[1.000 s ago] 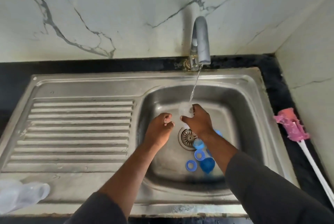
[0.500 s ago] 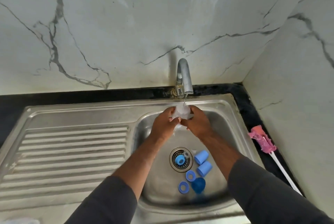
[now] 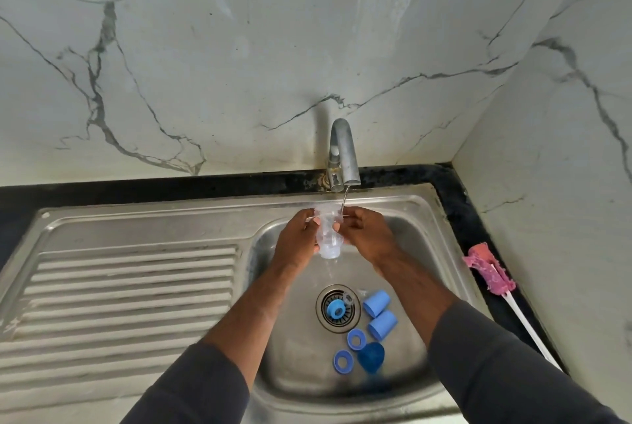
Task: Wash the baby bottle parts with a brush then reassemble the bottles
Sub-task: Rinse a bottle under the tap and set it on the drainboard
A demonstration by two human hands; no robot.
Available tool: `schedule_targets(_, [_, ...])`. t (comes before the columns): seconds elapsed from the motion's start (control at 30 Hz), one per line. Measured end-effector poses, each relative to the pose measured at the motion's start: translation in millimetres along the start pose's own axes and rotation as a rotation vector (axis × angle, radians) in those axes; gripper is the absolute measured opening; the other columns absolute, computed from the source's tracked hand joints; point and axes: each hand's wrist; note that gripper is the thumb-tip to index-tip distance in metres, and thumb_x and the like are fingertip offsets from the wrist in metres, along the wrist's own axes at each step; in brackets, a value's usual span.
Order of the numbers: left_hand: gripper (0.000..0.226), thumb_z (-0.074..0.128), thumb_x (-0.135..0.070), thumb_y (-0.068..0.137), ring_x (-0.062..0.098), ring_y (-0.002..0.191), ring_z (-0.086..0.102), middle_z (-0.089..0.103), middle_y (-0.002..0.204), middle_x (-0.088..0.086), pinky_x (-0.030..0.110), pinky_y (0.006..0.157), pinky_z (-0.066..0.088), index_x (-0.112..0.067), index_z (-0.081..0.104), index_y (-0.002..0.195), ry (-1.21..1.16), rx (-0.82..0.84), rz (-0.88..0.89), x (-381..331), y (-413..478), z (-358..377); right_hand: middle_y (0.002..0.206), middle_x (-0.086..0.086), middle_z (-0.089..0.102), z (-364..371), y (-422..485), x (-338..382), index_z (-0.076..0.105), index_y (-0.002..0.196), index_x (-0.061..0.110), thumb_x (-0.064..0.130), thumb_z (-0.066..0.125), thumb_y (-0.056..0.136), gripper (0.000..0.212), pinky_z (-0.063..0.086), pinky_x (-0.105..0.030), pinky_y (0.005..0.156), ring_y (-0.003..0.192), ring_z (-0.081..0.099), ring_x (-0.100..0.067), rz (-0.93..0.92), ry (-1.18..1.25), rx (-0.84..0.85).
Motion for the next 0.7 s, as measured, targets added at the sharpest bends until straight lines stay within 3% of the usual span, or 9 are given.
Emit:
schedule_targets(0.1, [0.039, 0.053, -0.043, 0.102, 0.023, 0.105, 0.069, 0.07, 0.118, 0.009, 0.035, 0.081, 0.061, -0.016, 0.06, 0.129, -0.173, 0.062, -0.062, -6.0, -8.0, 1.4, 0.094, 0.009, 0.072, -2.1, -3.4, 2.7, 0.068, 0.115, 0.02, 0.009, 0.079, 0.084, 0.034, 0.054, -0.019, 0.078, 0.088, 0.068, -0.007, 0.025, 0.033, -0.03])
schedule_targets(0.17, [0.044, 0.055, -0.049, 0.099, 0.021, 0.107, 0.068, 0.069, 0.119, 0.008, 0.028, 0.077, 0.059, -0.016, 0.06, 0.128, -0.236, 0.12, -0.099, -6.7, -7.5, 2.8, 0.1, 0.008, 0.071, -2.2, -3.1, 3.3, 0.065, 0.118, 0.025, 0.012, 0.083, 0.08, 0.044, 0.054, -0.023, 0.084, 0.093, 0.067, -0.009, 0.023, -0.023, -0.007])
schedule_targets(0.23, [0.053, 0.052, -0.061, 0.095, 0.021, 0.109, 0.068, 0.07, 0.119, 0.005, 0.033, 0.081, 0.059, -0.021, 0.061, 0.128, -0.268, 0.145, -0.134, -10.2, -5.9, 5.6, 0.106, 0.005, 0.072, -3.4, -3.2, 3.5, 0.068, 0.116, 0.021, 0.011, 0.086, 0.075, 0.046, 0.055, -0.029, 0.089, 0.098, 0.067, -0.013, 0.01, -0.065, -0.013])
schedule_targets(0.3, [0.055, 0.046, -0.066, 0.095, 0.022, 0.106, 0.069, 0.071, 0.116, 0.004, 0.038, 0.083, 0.06, -0.023, 0.063, 0.125, -0.264, 0.151, -0.191, -16.6, -4.3, 8.4, 0.109, 0.006, 0.07, -6.7, -5.8, 2.1, 0.065, 0.118, 0.019, 0.008, 0.087, 0.071, 0.053, 0.052, -0.026, 0.087, 0.1, 0.065, -0.009, 0.005, -0.091, -0.064])
schedule_targets(0.4, [0.042, 0.055, -0.049, 0.099, 0.031, 0.099, 0.071, 0.072, 0.112, 0.012, 0.041, 0.083, 0.061, -0.014, 0.064, 0.121, -0.327, 0.22, -0.26, -23.2, -5.6, 9.8, 0.109, 0.007, 0.068, -11.9, -10.7, -4.4, 0.062, 0.118, 0.019, 0.002, 0.085, 0.069, 0.057, 0.053, -0.026, 0.089, 0.101, 0.063, -0.008, -0.072, -0.18, -0.085])
schedule_targets(0.5, [0.03, 0.067, -0.02, 0.096, 0.03, 0.102, 0.072, 0.07, 0.117, 0.017, 0.039, 0.084, 0.061, -0.008, 0.064, 0.122, -0.442, 0.251, -0.17, -21.3, -8.2, 13.5, 0.108, 0.008, 0.07, -19.5, -15.2, -10.7, 0.063, 0.117, 0.022, -0.003, 0.077, 0.075, 0.051, 0.056, -0.024, 0.087, 0.101, 0.067, -0.008, -0.159, -0.212, -0.067])
schedule_targets(0.57, [0.033, 0.074, -0.014, 0.09, 0.026, 0.104, 0.072, 0.069, 0.121, 0.015, 0.04, 0.085, 0.061, -0.015, 0.067, 0.121, -0.423, 0.176, -0.082, -16.5, -7.0, 17.2, 0.106, 0.007, 0.072, -20.7, -17.8, -6.9, 0.066, 0.111, 0.021, -0.01, 0.065, 0.083, 0.042, 0.055, -0.021, 0.087, 0.1, 0.067, -0.005, -0.164, -0.111, -0.077])
schedule_targets(0.63, [0.042, 0.079, -0.014, 0.085, 0.024, 0.104, 0.071, 0.07, 0.121, 0.008, 0.039, 0.084, 0.062, -0.022, 0.068, 0.125, -0.311, 0.082, 0.016, -15.0, -6.8, 18.0, 0.102, 0.002, 0.074, -20.2, -17.9, -4.1, 0.07, 0.103, 0.017, -0.012, 0.058, 0.087, 0.035, 0.056, -0.028, 0.093, 0.099, 0.069, -0.01, -0.097, 0.085, -0.17])
schedule_targets(0.7, [0.048, 0.08, -0.015, 0.082, 0.019, 0.109, 0.068, 0.07, 0.124, 0.0, 0.037, 0.089, 0.06, -0.025, 0.068, 0.128, -0.184, 0.048, 0.105, -13.9, -5.3, 15.2, 0.103, -0.008, 0.074, -20.6, -14.1, -5.3, 0.07, 0.099, 0.01, 0.0, 0.058, 0.094, 0.017, 0.06, -0.038, 0.089, 0.095, 0.071, -0.021, 0.092, 0.273, -0.276])
Point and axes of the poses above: each hand's wrist, its own y-axis towards the middle knuckle, its own z-axis out of the palm, x = y × z
